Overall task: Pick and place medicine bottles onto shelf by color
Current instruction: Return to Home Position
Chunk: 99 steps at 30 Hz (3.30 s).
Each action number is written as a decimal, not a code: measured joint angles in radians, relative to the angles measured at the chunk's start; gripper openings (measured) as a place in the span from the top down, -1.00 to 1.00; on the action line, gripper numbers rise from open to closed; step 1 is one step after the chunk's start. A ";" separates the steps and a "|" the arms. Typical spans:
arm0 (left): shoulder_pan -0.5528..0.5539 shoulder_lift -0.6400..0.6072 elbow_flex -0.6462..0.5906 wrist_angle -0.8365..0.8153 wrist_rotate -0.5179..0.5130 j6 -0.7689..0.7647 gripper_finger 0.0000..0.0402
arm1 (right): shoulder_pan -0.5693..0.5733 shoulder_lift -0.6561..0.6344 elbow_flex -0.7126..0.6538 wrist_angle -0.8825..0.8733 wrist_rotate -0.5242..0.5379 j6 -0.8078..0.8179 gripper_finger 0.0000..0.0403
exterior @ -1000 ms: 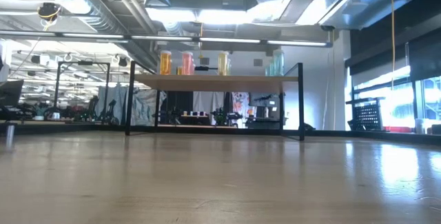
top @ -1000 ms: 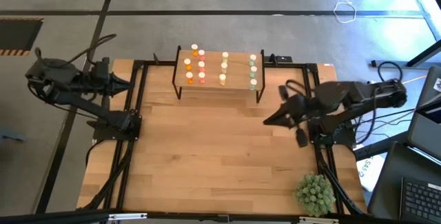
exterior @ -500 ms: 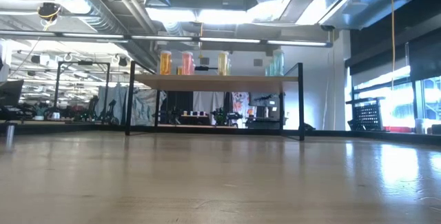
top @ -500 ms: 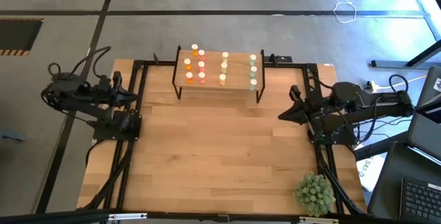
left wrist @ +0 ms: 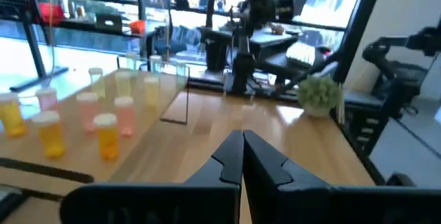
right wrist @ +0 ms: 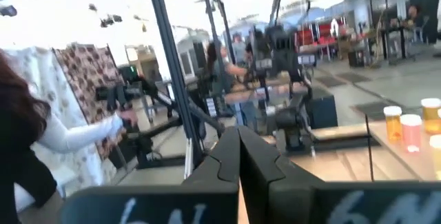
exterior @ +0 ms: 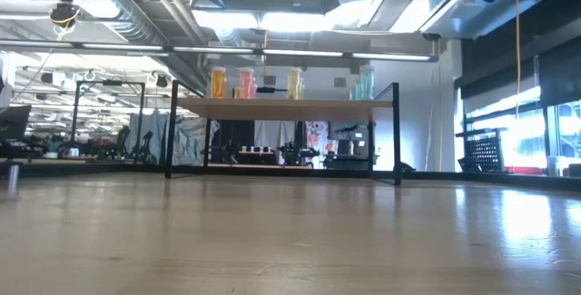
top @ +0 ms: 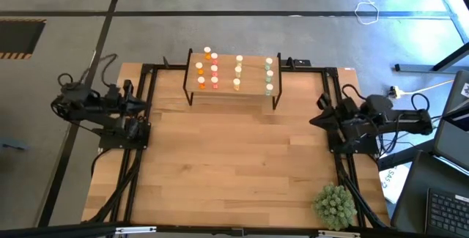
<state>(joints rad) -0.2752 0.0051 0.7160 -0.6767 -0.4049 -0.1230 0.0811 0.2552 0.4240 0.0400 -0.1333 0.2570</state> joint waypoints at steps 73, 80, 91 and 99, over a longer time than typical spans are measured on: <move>0.000 -0.001 -0.708 0.819 0.071 0.082 0.94 | -0.001 -0.247 -0.412 0.158 0.053 -0.289 0.85; 0.000 -0.001 -0.708 0.819 0.070 0.082 0.88 | -0.001 -0.247 -0.412 0.158 0.053 -0.288 0.84; 0.000 -0.001 -0.708 0.819 0.069 0.082 0.86 | 0.000 -0.247 -0.412 0.158 0.053 -0.287 0.84; 0.000 -0.001 -0.708 0.820 0.069 0.082 0.86 | 0.000 -0.247 -0.412 0.157 0.053 -0.289 0.84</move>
<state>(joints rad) -0.2754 0.0044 0.0078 0.1429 -0.3355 -0.0414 0.0807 0.0086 0.0116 0.1974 -0.0799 -0.0323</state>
